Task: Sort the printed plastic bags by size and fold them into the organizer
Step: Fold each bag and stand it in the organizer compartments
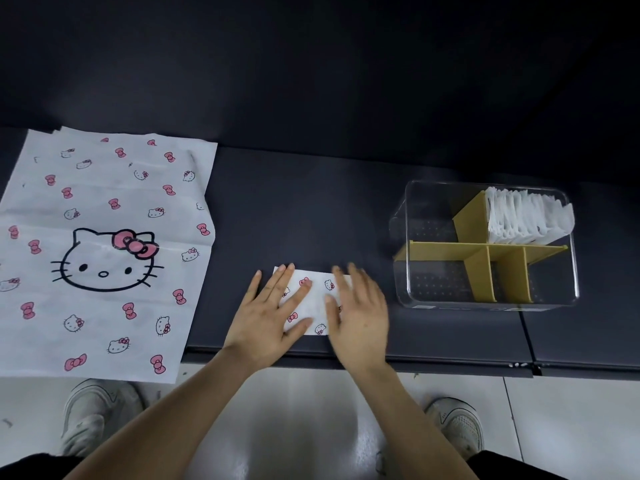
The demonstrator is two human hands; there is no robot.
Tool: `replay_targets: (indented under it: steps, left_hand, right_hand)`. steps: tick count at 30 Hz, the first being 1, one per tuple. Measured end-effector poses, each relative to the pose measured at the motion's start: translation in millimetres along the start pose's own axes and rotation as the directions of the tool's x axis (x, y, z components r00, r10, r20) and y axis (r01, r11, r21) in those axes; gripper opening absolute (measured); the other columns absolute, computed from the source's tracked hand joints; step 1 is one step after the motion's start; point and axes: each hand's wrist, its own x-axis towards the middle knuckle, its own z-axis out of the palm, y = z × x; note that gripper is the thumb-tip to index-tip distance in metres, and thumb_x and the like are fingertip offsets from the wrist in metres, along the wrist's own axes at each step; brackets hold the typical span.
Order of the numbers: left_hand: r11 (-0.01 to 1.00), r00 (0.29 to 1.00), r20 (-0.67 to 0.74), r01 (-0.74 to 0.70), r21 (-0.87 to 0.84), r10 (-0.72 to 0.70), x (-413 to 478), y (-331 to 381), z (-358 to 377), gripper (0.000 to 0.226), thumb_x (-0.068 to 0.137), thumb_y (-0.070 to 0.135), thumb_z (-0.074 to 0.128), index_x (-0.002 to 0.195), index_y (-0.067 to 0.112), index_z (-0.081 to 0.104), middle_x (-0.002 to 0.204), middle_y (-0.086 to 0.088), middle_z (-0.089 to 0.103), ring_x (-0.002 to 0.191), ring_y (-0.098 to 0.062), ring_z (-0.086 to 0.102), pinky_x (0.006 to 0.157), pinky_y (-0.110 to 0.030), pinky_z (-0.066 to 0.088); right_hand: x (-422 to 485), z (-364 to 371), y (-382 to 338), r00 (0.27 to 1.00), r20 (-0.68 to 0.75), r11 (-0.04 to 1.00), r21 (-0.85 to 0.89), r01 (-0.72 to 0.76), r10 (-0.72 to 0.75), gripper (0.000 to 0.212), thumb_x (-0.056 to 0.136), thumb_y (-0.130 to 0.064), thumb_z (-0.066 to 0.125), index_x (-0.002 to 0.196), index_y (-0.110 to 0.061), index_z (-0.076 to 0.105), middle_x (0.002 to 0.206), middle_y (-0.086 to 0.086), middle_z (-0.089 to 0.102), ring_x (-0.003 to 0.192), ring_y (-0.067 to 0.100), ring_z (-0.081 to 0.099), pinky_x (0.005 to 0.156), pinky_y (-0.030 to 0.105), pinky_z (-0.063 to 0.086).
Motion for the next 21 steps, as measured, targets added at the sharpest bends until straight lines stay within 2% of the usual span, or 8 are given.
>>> replay_targets:
  steps: [2,4,8,11,12,15,18,21]
  left_hand:
    - [1.000,1.000,0.007,0.007,0.005,-0.007,0,-1,-1,0.063,0.097,0.060,0.012,0.146,0.027,0.034,0.154,-0.012,0.027,0.143,-0.024,0.023,0.113,-0.048,0.014]
    - [1.000,1.000,0.014,0.010,0.030,-0.011,0,-2,-1,0.063,0.097,0.061,0.012,0.146,0.028,0.034,0.154,-0.013,0.027,0.143,-0.025,0.023,0.113,-0.048,0.013]
    - [0.999,1.000,0.020,0.012,0.041,-0.012,1,-2,-1,0.064,0.096,0.061,0.011,0.146,0.028,0.033,0.153,-0.014,0.029,0.142,-0.026,0.024,0.112,-0.050,0.015]
    - [0.999,1.000,0.003,0.005,0.045,-0.005,0,-2,0,0.063,0.096,0.060,0.011,0.146,0.028,0.033,0.152,-0.014,0.030,0.141,-0.027,0.028,0.110,-0.051,0.016]
    - [0.999,1.000,0.006,0.000,0.046,0.000,1,-3,0,0.063,0.096,0.060,0.011,0.146,0.028,0.033,0.153,-0.014,0.030,0.141,-0.027,0.028,0.111,-0.052,0.016]
    - [0.996,0.999,0.016,-0.037,0.085,0.035,4,-6,0,0.062,0.096,0.060,0.010,0.146,0.029,0.030,0.153,-0.013,0.029,0.142,-0.026,0.027,0.110,-0.054,0.016]
    - [0.984,0.989,0.033,-0.145,0.106,0.142,8,-14,-5,0.060,0.097,0.058,0.010,0.146,0.029,0.030,0.153,-0.013,0.029,0.142,-0.025,0.026,0.109,-0.055,0.016]
    - [0.943,0.952,0.057,-0.305,0.130,0.300,17,-30,-11,0.060,0.098,0.058,0.011,0.147,0.028,0.029,0.154,-0.014,0.026,0.142,-0.025,0.026,0.110,-0.054,0.015]
  right_hand:
    - [-1,11,-4,0.976,0.198,0.991,-0.081,0.105,-0.087,0.055,0.103,-0.040,0.012,0.137,-0.015,0.048,0.141,0.012,0.048,0.132,0.031,0.044,0.110,0.050,0.025]
    - [-5,18,3,0.947,0.309,0.984,-0.115,0.133,-0.092,0.060,0.103,-0.043,0.006,0.141,-0.015,0.043,0.148,0.011,0.041,0.138,0.029,0.034,0.110,0.052,0.015]
    - [-15,9,26,0.925,0.374,0.981,-0.144,0.128,-0.065,0.061,0.102,-0.046,0.004,0.145,-0.015,0.034,0.153,0.008,0.032,0.142,0.024,0.020,0.112,0.051,0.008]
    - [-10,-4,32,0.930,0.367,0.997,-0.062,0.042,-0.017,0.076,0.093,-0.056,-0.012,0.150,-0.017,0.021,0.158,0.006,0.016,0.146,0.020,0.009,0.118,0.044,0.001]
    - [-3,-8,31,0.936,0.352,0.999,-0.031,-0.013,0.023,0.077,0.094,-0.056,-0.009,0.149,-0.015,0.025,0.157,0.008,0.020,0.145,0.024,0.017,0.118,0.044,0.009]
    - [22,-16,28,0.964,0.266,0.998,-0.056,-0.015,0.029,0.050,0.097,-0.032,0.045,0.140,-0.006,0.044,0.135,0.016,0.051,0.120,0.036,0.051,0.101,0.048,0.041]
    - [42,-27,25,0.880,0.468,0.996,-0.078,-0.054,0.084,0.054,0.091,-0.025,0.058,0.141,-0.012,0.040,0.133,0.008,0.049,0.123,0.028,0.043,0.102,0.036,0.038]
    - [44,-37,25,0.831,0.533,0.986,-0.124,-0.108,0.158,0.030,0.085,-0.030,0.061,0.113,-0.018,0.060,0.110,0.001,0.061,0.111,0.020,0.051,0.076,0.027,0.041]
